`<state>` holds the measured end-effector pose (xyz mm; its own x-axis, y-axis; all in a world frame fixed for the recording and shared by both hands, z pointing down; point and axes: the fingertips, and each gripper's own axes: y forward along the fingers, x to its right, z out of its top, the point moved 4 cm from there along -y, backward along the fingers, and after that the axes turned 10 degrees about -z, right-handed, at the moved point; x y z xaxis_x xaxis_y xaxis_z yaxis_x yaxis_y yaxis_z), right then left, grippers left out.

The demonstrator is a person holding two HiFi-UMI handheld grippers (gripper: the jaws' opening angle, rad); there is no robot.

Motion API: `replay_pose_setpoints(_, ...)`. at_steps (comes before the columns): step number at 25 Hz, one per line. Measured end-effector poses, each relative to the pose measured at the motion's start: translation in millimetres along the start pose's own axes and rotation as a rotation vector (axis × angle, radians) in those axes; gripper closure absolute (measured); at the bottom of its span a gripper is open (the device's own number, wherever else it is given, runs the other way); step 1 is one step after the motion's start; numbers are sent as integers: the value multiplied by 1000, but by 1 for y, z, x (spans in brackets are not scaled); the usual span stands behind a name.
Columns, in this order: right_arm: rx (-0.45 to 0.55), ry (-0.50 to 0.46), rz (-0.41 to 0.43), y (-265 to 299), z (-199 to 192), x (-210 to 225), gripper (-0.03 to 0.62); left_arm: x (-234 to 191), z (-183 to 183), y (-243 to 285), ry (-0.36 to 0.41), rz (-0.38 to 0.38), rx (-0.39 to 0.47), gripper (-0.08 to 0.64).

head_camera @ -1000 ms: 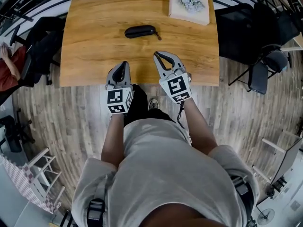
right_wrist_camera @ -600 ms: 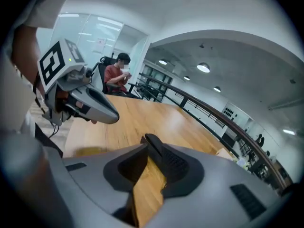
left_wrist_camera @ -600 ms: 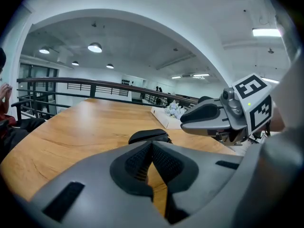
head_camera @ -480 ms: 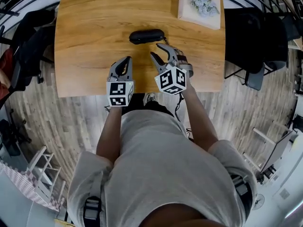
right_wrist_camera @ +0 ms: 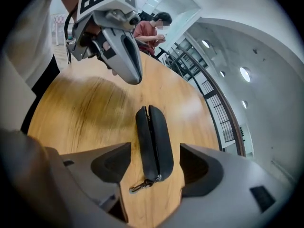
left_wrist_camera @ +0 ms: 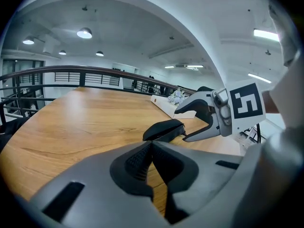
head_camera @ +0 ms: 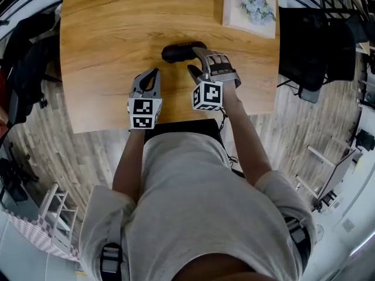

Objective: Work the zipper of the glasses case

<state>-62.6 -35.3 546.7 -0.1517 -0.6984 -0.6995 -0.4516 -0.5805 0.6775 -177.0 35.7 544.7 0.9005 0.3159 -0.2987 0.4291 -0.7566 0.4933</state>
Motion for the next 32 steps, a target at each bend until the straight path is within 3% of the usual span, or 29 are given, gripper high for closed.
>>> replay_pose_setpoints(11, 12, -132, 95, 40, -5, -10, 270, -6, -1, 1, -24, 73, -19, 537)
replay_pose_setpoints(22, 54, -200, 97, 44, -8, -3, 290, -7, 0, -3, -35, 124, -24, 537)
replay_pose_setpoints(27, 83, -158, 86, 35, -6, 4, 313, -6, 15, -4, 29, 107, -19, 537)
replay_pose_setpoints(32, 101, -87, 82, 17, -6, 20, 321, -7, 46, -6, 209, 42, -40, 535)
